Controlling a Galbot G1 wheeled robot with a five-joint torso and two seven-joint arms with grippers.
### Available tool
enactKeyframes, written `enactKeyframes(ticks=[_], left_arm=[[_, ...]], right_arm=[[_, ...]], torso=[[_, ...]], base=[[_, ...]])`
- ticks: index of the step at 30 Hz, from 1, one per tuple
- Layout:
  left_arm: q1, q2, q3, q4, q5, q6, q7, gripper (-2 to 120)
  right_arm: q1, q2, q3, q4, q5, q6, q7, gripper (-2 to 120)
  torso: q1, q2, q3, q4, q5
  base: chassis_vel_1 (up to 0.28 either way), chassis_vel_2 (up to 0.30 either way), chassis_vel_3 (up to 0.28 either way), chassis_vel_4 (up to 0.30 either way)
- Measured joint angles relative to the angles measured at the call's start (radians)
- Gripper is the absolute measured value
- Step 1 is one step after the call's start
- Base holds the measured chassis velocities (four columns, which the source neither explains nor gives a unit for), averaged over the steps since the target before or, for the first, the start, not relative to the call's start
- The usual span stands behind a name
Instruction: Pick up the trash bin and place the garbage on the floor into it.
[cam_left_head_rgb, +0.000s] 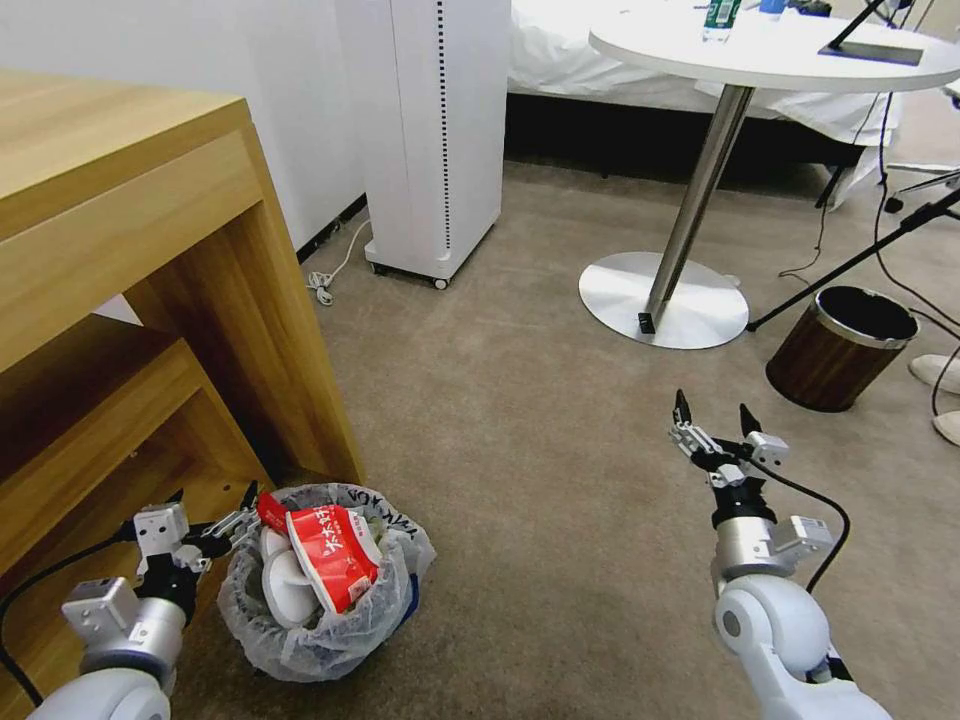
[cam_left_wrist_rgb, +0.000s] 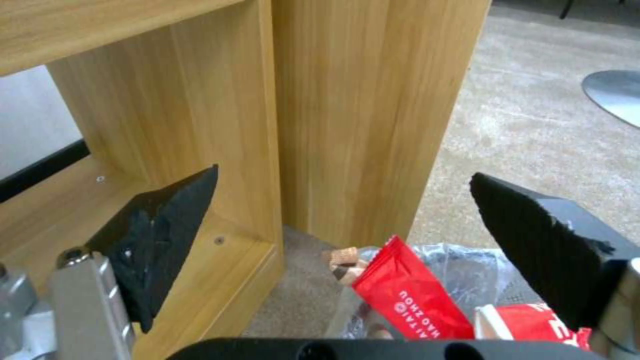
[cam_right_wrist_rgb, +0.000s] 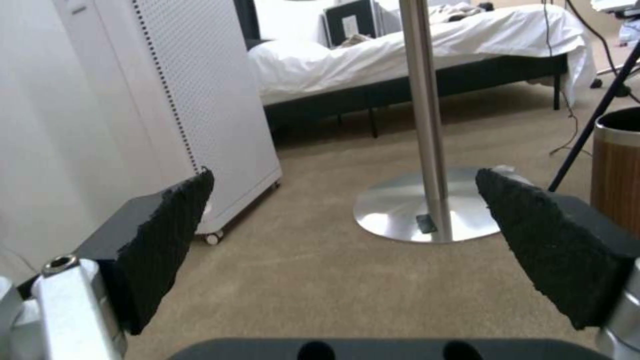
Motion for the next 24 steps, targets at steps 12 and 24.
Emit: enactKeyframes(ticks=[12,24], left_arm=[[0.000,-0.002,0.000,0.000,0.001,0.003,-0.004,100],[0.000,-0.003,0.000,0.000,0.002,0.003,-0.005,100]], right_arm=[[0.001,-0.002,-0.002,0.000,-0.001,-0.004,0.000,100],[0.002,-0.002,-0.002,0.001,0.000,-0.005,0.001,100]], torso=[[0.000,0.000,0.000,0.0000,0.0000],[0.000,0.000,0.000,0.0000,0.0000]], base=[[0.000,0.000,0.000,0.000],[0.000,0.000,0.000,0.000]])
